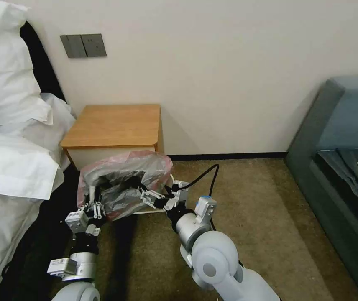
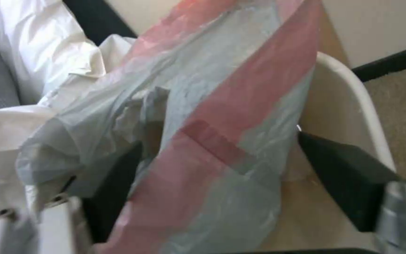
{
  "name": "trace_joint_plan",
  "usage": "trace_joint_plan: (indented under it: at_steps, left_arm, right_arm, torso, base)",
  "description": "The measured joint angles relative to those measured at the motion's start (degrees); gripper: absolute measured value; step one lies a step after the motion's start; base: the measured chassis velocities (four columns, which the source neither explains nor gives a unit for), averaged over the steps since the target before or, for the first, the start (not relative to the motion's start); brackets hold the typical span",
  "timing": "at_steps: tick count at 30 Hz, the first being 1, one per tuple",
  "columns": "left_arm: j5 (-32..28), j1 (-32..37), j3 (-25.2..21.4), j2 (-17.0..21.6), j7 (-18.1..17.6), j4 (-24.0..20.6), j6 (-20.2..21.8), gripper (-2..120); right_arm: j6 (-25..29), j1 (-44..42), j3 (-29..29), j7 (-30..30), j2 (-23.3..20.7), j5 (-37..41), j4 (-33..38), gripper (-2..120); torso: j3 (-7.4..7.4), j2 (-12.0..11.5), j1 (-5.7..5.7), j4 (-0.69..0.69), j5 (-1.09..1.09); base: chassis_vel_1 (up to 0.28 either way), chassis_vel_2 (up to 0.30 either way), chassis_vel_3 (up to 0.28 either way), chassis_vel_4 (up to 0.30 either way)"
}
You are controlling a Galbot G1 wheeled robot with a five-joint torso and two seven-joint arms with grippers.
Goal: Pick up the garbage bag from the table and place it over the trash can.
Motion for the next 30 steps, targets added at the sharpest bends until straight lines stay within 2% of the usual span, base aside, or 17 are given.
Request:
trace_joint_plan:
  at_steps: [2,3,5,6,9,11,12,14,18,19,22,30]
  left_arm:
    - [-0.1,0.1,-0.2,0.0,0.0,-0.2,-0.1,12]
    - [-0.1,0.1,-0.2,0.0,0.0,-0.2,-0.1,12]
    - [-0.2,0.1,-0.4,0.0,0.0,-0.2,-0.2,12]
    - [-0.2,0.1,-0.4,0.0,0.0,-0.2,-0.2,12]
    - [-0.3,0.2,-0.5,-0.1,0.0,-0.2,-0.3,12]
    - [-0.3,0.2,-0.5,-0.1,-0.1,-0.2,-0.3,12]
    - [-0.4,0.2,-0.6,-0.1,-0.1,-0.4,-0.3,12]
    - [-0.5,0.2,-0.6,-0.1,-0.2,-0.4,-0.3,12]
    - [-1.5,0.1,-1.0,0.0,-0.4,-0.4,0.1,12]
    - [-1.5,0.1,-1.0,0.0,-0.4,-0.4,0.1,12]
    - [-2.6,-0.1,-1.2,0.1,-0.6,-0.4,0.8,12]
    - [-4.4,-0.2,-1.4,0.2,-1.7,-0.5,2.3,12]
  right_arm:
    - [0.3,-0.1,-0.1,-0.3,0.2,-0.6,0.0,76]
    - [0.3,-0.1,-0.1,-0.3,0.2,-0.6,0.0,76]
    - [0.6,-0.3,-0.4,-0.6,0.2,-1.5,-0.1,65]
    - [0.6,-0.3,-0.4,-0.6,0.2,-1.5,-0.1,65]
    - [1.4,-0.6,-0.5,-0.9,0.4,-2.4,-0.5,50]
    - [1.6,-0.7,-0.4,-1.1,0.4,-2.7,-0.6,46]
    - [1.8,-0.7,-0.4,-1.3,0.3,-2.9,-0.7,39]
    - [2.0,-0.7,-0.4,-1.4,0.3,-3.1,-0.8,37]
    - [3.2,-0.7,-0.4,-2.0,0.4,-4.2,-1.4,17]
    - [3.2,-0.7,-0.4,-2.0,0.4,-4.2,-1.4,17]
    - [3.5,-0.9,-0.4,-2.1,0.4,-4.5,-1.4,4]
    - [4.2,-1.4,-0.3,-2.4,0.2,-5.9,-1.4,0]
  torso:
    - [0.00,0.0,0.00,0.00,0.00]
    - [0.00,0.0,0.00,0.00,0.00]
    - [0.00,0.0,0.00,0.00,0.00]
    - [0.00,0.0,0.00,0.00,0.00]
    - [0.00,0.0,0.00,0.00,0.00]
    - [0.00,0.0,0.00,0.00,0.00]
    - [0.00,0.0,0.00,0.00,0.00]
    - [0.00,0.0,0.00,0.00,0.00]
    - [0.00,0.0,0.00,0.00,0.00]
    - [0.00,0.0,0.00,0.00,0.00]
    - [0.00,0.0,0.00,0.00,0.00]
    - [0.00,0.0,0.00,0.00,0.00]
  base:
    - [0.000,0.000,0.000,0.000]
    - [0.000,0.000,0.000,0.000]
    - [0.000,0.000,0.000,0.000]
    - [0.000,0.000,0.000,0.000]
    - [0.000,0.000,0.000,0.000]
    - [0.000,0.000,0.000,0.000]
    - [0.000,0.000,0.000,0.000]
    - [0.000,0.000,0.000,0.000]
    - [0.000,0.000,0.000,0.000]
    - [0.000,0.000,0.000,0.000]
    - [0.000,0.000,0.000,0.000]
    - [0.000,0.000,0.000,0.000]
